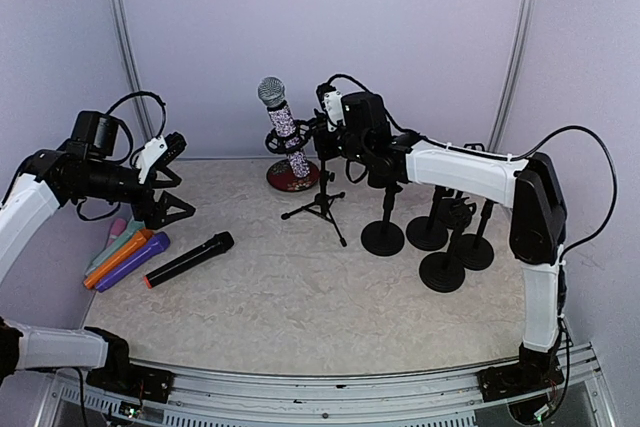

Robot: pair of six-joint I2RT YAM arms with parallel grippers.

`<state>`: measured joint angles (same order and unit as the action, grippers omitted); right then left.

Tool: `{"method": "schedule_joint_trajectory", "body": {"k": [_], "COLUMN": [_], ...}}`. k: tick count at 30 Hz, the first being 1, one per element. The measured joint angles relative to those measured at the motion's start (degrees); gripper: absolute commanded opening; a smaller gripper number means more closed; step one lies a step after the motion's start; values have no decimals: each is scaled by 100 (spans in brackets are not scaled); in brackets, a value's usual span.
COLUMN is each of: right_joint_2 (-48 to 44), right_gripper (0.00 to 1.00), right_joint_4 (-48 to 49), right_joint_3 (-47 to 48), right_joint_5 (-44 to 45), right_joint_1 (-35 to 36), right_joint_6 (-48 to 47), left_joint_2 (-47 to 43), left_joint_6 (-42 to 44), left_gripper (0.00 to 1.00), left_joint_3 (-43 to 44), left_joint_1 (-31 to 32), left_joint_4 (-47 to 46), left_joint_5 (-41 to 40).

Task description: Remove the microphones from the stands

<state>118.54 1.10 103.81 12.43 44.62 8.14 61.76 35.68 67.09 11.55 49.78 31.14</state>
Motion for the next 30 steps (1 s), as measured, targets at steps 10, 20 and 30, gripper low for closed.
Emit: {"method": "schedule_joint_trajectory", "body": {"k": [10, 20, 30], "right_joint_2": [-483, -804, -879], "right_gripper": [0, 0, 0], "right_joint_4": [90, -94, -142], "right_joint_3": [-616, -986, -1064], "right_joint_5": [245, 697, 1099], "right_joint_1": [544, 1255, 1661], "right_joint_6": [210, 839, 1193], "left_joint_2": [254, 640, 833], "left_joint_6": [-258, -778, -1054], "left_gripper": [94, 95, 94], "left_joint_3": [190, 894, 1217], "left_joint_1": [0, 46, 953], "left_joint_4": [-46, -258, -527], "left_joint_5": [378, 962, 1270]}}
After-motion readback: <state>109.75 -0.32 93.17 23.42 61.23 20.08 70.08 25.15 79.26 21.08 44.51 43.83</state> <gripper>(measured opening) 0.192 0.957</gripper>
